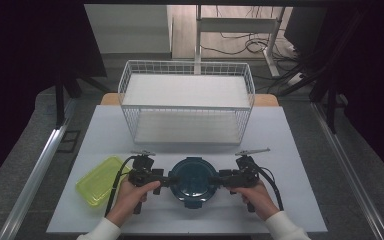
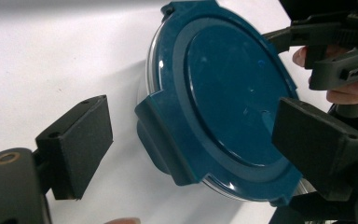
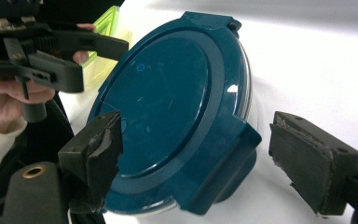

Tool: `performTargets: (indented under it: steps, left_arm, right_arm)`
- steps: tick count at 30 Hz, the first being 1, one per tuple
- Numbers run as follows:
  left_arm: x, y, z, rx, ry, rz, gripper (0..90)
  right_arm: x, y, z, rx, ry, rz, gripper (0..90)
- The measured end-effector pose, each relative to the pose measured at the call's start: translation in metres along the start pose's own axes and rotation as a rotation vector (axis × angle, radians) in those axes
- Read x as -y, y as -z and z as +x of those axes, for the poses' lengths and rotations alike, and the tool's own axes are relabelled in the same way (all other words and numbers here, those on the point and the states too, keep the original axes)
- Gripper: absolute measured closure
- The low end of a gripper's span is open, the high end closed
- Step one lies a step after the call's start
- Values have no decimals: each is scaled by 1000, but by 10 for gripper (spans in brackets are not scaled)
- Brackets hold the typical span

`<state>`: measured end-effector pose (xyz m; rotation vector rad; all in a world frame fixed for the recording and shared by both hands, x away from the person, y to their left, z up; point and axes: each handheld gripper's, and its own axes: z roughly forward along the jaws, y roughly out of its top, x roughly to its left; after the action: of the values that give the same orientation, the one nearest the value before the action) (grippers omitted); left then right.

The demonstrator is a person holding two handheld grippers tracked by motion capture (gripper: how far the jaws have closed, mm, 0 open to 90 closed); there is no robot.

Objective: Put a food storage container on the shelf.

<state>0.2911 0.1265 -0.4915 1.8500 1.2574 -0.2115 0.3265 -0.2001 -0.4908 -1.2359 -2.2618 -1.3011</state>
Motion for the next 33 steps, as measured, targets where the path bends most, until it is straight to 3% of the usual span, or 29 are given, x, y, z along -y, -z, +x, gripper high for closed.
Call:
performTargets:
  steps: [4, 11, 19, 29, 33]
  left_arm:
    - [1, -6, 3, 11, -6, 14, 115]
    - [2, -11, 10, 38, 30, 20, 115]
    - [3, -21, 11, 63, 38, 53, 120]
    - [4, -29, 12, 142, 83, 73, 181]
    - [4, -27, 12, 136, 97, 63, 204]
  right_arm:
    - [0, -6, 1, -10, -17, 8, 179]
    - [1, -9, 0, -23, -34, 22, 178]
    - [4, -14, -3, -46, -56, 41, 182]
    - [8, -18, -8, -59, -108, 64, 231]
    - [7, -18, -8, -56, -124, 71, 249]
